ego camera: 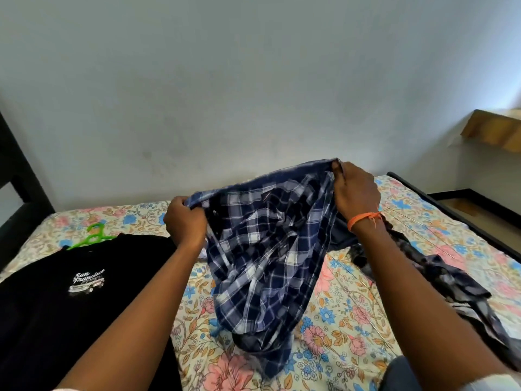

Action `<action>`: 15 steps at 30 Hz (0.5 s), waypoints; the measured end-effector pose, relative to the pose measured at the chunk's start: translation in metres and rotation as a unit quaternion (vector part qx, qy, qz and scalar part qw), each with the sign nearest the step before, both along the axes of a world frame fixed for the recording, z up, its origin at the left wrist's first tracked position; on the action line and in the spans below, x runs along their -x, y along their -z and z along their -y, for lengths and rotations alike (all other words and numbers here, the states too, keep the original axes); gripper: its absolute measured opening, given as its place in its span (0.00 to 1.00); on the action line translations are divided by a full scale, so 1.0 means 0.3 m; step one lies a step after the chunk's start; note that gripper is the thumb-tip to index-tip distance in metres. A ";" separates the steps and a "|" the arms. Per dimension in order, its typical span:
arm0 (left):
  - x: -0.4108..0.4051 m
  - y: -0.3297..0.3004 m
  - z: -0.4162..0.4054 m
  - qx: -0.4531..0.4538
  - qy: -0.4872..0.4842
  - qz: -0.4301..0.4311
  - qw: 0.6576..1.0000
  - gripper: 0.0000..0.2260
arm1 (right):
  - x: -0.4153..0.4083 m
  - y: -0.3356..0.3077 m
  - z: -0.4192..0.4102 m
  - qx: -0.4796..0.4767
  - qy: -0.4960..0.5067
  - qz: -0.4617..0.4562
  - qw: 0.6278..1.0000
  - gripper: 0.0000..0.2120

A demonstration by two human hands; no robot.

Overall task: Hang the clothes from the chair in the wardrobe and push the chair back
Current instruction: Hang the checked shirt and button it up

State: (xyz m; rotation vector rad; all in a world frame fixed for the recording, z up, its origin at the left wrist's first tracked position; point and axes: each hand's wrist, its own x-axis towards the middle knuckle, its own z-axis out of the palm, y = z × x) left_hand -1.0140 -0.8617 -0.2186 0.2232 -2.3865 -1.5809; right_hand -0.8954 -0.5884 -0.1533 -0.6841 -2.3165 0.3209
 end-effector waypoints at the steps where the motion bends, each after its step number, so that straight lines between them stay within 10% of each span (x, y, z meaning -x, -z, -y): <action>1: -0.003 -0.038 -0.002 0.002 0.035 0.022 0.999 0.04 | 0.003 -0.017 -0.004 0.055 0.000 -0.013 0.998 0.25; 6: -0.066 -0.440 0.007 -0.278 0.346 0.100 0.891 0.10 | 0.017 -0.218 -0.011 0.505 -0.153 -0.094 0.844 0.20; 11: 0.007 -0.679 -0.118 -0.294 0.399 0.003 0.868 0.09 | 0.163 -0.420 -0.024 0.523 -0.253 -0.174 0.795 0.21; 15: 0.064 -0.351 -0.272 -0.188 0.418 0.015 0.889 0.07 | 0.296 -0.213 0.002 0.496 -0.290 -0.058 0.817 0.20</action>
